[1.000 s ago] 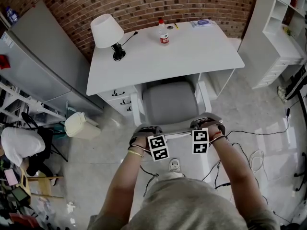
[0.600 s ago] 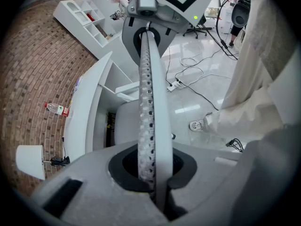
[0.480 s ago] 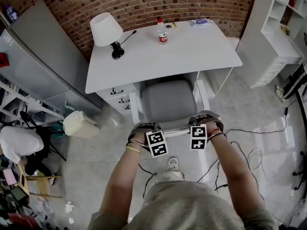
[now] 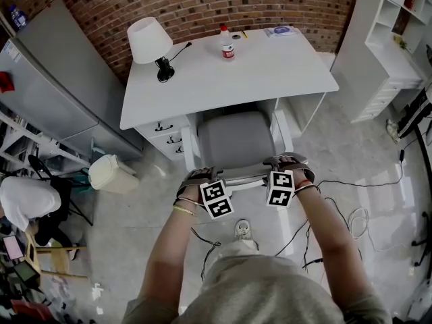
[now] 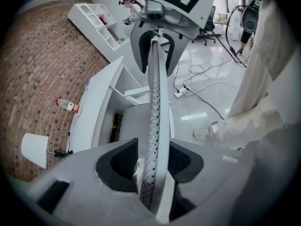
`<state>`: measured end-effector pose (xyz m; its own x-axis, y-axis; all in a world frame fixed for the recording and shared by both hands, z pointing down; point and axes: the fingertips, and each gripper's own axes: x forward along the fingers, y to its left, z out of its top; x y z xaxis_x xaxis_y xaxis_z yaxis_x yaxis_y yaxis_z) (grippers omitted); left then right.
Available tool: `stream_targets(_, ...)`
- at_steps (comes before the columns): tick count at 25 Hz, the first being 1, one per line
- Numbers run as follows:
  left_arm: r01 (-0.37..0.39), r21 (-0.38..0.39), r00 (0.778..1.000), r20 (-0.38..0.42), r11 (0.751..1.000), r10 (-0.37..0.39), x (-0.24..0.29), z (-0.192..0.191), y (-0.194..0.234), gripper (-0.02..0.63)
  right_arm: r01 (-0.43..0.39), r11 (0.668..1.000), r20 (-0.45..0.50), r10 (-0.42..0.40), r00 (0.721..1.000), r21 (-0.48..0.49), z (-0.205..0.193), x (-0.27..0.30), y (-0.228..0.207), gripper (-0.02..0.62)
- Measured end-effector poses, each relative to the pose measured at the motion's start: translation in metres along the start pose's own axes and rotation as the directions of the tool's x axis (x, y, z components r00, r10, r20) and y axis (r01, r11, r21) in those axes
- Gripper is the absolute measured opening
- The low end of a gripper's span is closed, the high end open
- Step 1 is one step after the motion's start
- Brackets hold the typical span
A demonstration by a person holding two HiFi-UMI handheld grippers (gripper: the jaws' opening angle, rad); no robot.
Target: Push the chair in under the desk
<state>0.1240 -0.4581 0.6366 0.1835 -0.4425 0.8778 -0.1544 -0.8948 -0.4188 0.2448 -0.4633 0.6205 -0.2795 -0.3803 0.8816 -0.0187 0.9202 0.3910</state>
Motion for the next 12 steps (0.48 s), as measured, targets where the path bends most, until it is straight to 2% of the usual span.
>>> stream_targets(2, -0.004, -0.023, 1.0, 0.017, 1.0, 0.005, -0.007, 0.001, 0.001, 0.16, 0.03, 1.0, 0.017, -0.03, 0.999, 0.01, 0.003, -0.005, -0.001, 0.173)
stream_targets(6, -0.036, -0.058, 0.998, 0.054, 0.998, 0.039, -0.02, 0.004, 0.001, 0.17, 0.065, 0.996, 0.049, -0.068, 0.996, 0.058, 0.006, -0.016, -0.001, 0.173)
stream_targets(12, -0.065, -0.171, 0.987, 0.136, 0.983, 0.089, -0.045, 0.014, 0.001, 0.17, 0.121, 0.984, 0.1, -0.135, 0.986, 0.131, 0.013, -0.038, -0.001, 0.173)
